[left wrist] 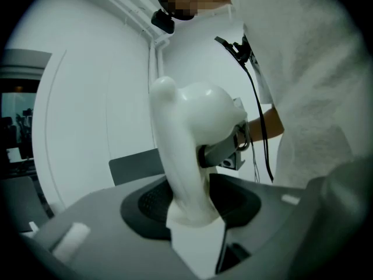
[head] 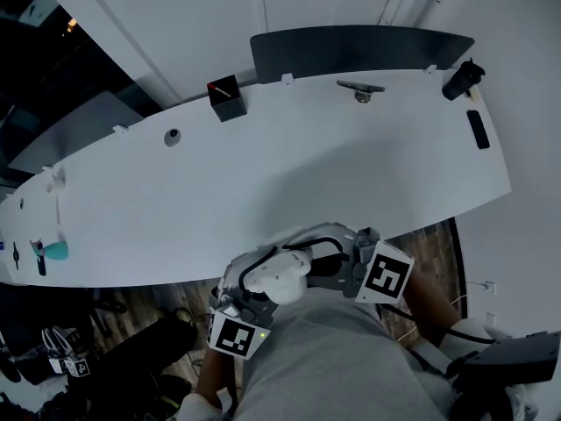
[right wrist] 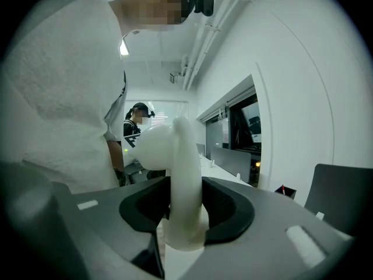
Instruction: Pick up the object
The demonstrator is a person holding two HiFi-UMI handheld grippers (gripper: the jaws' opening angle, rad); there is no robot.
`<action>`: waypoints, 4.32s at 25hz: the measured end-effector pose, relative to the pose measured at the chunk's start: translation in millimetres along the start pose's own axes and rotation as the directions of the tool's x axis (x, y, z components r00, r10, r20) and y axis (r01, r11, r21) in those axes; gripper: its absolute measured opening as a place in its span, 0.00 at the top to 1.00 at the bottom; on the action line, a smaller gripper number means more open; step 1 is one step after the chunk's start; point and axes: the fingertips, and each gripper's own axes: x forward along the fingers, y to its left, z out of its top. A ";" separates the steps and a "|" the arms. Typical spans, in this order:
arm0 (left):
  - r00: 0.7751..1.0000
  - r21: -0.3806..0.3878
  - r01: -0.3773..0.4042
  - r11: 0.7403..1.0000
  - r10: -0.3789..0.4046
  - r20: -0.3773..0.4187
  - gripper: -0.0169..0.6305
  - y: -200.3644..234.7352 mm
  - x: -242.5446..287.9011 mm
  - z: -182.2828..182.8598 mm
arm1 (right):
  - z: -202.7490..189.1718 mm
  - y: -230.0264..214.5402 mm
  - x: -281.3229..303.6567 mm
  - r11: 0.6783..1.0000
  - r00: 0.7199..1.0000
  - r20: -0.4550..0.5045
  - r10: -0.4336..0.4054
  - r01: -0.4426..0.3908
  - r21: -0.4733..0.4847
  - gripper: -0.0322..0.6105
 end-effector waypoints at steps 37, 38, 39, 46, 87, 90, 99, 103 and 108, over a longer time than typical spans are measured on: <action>0.935 -0.244 -0.279 0.929 0.320 0.150 0.72 63.6 -49.6 0.4 | 29.5 -42.4 -2.7 0.779 0.768 0.137 -0.626 0.624 0.060 0.95; 0.935 -0.246 -0.275 0.929 0.318 0.156 0.72 63.5 -50.5 1.0 | 28.9 -41.1 -2.3 0.776 0.766 0.129 -0.630 0.628 0.057 0.95; 0.935 -0.247 -0.272 0.930 0.316 0.161 0.72 63.1 -51.2 1.4 | 26.6 -39.6 -2.4 0.773 0.765 0.114 -0.633 0.633 0.048 0.95; 0.942 -0.269 -0.250 0.930 0.299 0.156 0.72 49.3 -54.6 -5.7 | 0.8 -30.6 -4.3 0.725 0.725 -0.027 -0.689 0.689 0.016 0.95; 0.947 -0.303 -0.232 0.924 0.286 0.146 0.72 -22.4 -32.3 18.3 | -12.8 -9.2 -88.5 0.638 0.641 -0.039 -0.767 0.767 0.068 0.95; 0.945 -0.295 -0.233 0.926 0.288 0.156 0.72 -29.6 -27.4 26.7 | -7.0 -5.6 -95.5 0.639 0.641 -0.011 -0.767 0.766 0.073 0.95; 0.941 -0.288 -0.255 0.923 0.306 0.148 0.72 -37.1 -26.7 35.0 | -8.8 2.8 -105.1 0.652 0.654 -0.008 -0.756 0.755 0.075 0.95; 0.942 -0.281 -0.260 0.924 0.307 0.137 0.72 -39.8 -25.9 36.7 | -9.5 5.7 -107.4 0.654 0.657 -0.012 -0.754 0.753 0.070 0.95; 0.943 -0.285 -0.259 0.923 0.305 0.132 0.72 -41.4 -25.7 37.1 | -9.1 8.7 -105.2 0.662 0.663 -0.014 -0.748 0.748 0.058 0.95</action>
